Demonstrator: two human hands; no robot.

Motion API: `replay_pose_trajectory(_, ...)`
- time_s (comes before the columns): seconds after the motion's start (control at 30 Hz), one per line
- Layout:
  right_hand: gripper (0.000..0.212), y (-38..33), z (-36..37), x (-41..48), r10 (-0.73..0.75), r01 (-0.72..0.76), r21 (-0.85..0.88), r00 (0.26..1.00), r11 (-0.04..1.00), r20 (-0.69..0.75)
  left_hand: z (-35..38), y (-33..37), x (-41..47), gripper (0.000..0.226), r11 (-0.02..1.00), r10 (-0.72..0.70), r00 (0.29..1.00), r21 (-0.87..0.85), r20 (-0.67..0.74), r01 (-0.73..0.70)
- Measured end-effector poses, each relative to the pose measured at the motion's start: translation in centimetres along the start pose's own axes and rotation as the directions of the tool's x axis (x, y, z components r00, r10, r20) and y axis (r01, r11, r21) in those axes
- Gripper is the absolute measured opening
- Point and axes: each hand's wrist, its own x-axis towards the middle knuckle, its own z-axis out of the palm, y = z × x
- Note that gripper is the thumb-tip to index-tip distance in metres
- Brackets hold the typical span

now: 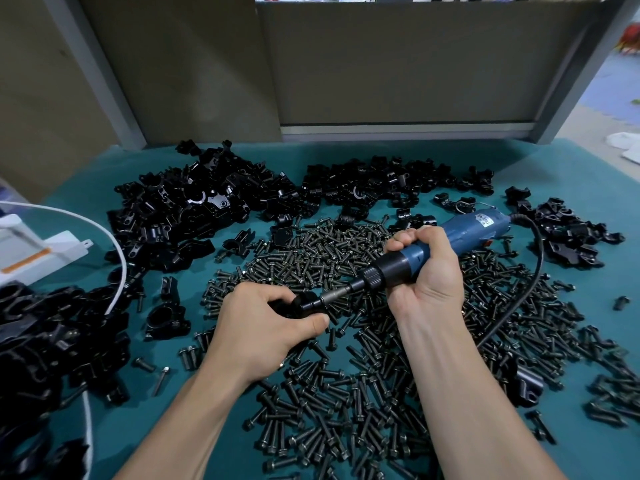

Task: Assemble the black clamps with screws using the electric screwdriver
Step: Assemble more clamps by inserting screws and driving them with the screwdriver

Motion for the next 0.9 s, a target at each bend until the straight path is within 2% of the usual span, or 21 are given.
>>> replay_pose_trajectory(0.13, 0.019, -0.01, 0.13, -0.04, 0.011, -0.011, 0.002, 1.0, 1.0, -0.003, 0.04, 0.07, 0.04, 0.024, 1.0, -0.007, 1.0, -0.023, 0.01, 0.007)
replay_pose_trajectory(0.37, 0.023, -0.07, 0.25, -0.02, 0.054, -0.054, 0.087, 0.999, 0.995, 0.004, 0.45, -0.07, 0.11, 0.06, 0.971, -0.07, 0.996, -0.227, 0.046, 0.079)
replay_pose_trajectory(0.5, 0.018, 0.14, 0.35, 0.06, 0.068, -0.069, 0.113, 0.998, 0.991, 0.017, 0.37, -0.65, 0.49, 0.09, 0.962, -0.049, 0.999, -0.269, 0.022, 0.053)
replay_pose_trajectory(0.57, 0.018, 0.14, 0.24, 0.06, 0.086, -0.088, 0.115, 0.996, 0.989, 0.021, 0.39, -0.69, 0.51, 0.084, 0.962, -0.029, 0.999, -0.271, 0.019, 0.033)
replay_pose_trajectory(0.67, 0.02, 0.12, 0.0, -0.05, 0.093, -0.093, 0.084, 0.996, 0.992, 0.007, 0.15, -0.57, 0.49, 0.056, 0.975, -0.014, 0.999, -0.22, 0.029, 0.02)
replay_pose_trajectory(0.8, 0.018, -0.27, 0.26, -0.25, 0.091, -0.087, 0.053, 0.994, 0.995, -0.06, 0.24, -0.19, 0.33, 0.05, 0.983, 0.035, 0.996, -0.179, -0.083, -0.05)
replay_pose_trajectory(0.9, 0.026, -0.72, 0.63, -0.6, 0.106, -0.097, 0.102, 0.991, 0.99, -0.083, 0.21, 0.0, -0.03, 0.049, 0.978, 0.128, 0.976, -0.139, -0.178, -0.154)
